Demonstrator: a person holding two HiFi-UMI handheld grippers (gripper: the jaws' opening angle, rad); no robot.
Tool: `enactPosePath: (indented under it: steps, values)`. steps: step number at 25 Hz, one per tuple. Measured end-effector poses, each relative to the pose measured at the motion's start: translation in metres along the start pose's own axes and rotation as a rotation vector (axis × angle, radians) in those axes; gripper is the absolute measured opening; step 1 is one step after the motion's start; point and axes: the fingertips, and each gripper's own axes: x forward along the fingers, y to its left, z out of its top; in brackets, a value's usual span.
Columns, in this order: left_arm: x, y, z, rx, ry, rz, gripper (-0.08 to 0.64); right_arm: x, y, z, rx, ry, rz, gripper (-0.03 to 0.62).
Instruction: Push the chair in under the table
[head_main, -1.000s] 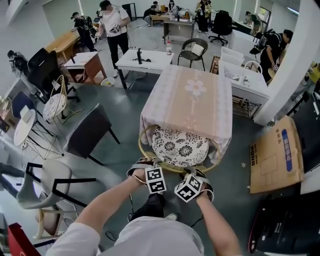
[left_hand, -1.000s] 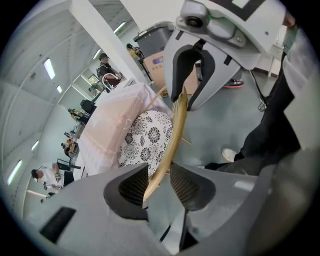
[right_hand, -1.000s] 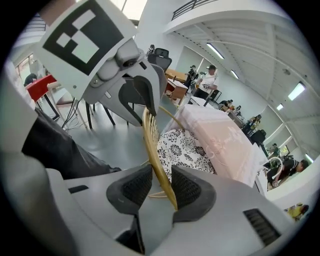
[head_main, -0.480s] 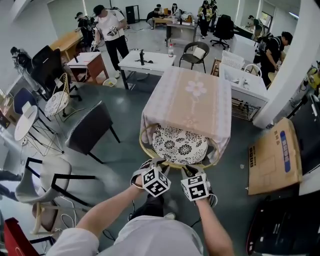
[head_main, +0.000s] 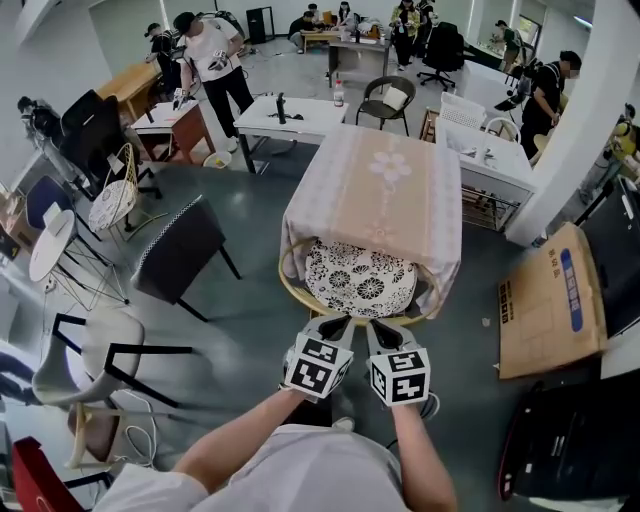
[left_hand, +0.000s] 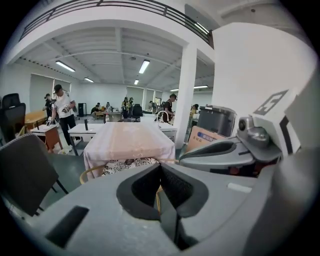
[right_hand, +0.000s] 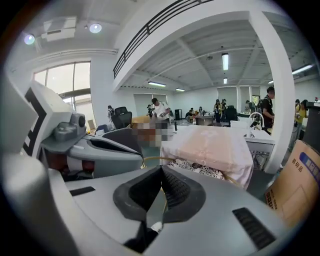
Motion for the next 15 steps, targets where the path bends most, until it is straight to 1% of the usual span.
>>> enactPosePath:
  steps: [6, 15]
  values:
    - [0.0000, -0.0058, -0.0051, -0.016, -0.004, -0.005, 0.006, -0.0042, 0.0016, -0.0010, 0.019, -0.018, -0.005, 0.005]
    - [-0.0004, -0.0070, -0.0075, -0.033, 0.003, -0.018, 0.006, -0.0025, 0.0033, -0.0036, 0.035, -0.014, -0.005, 0.005]
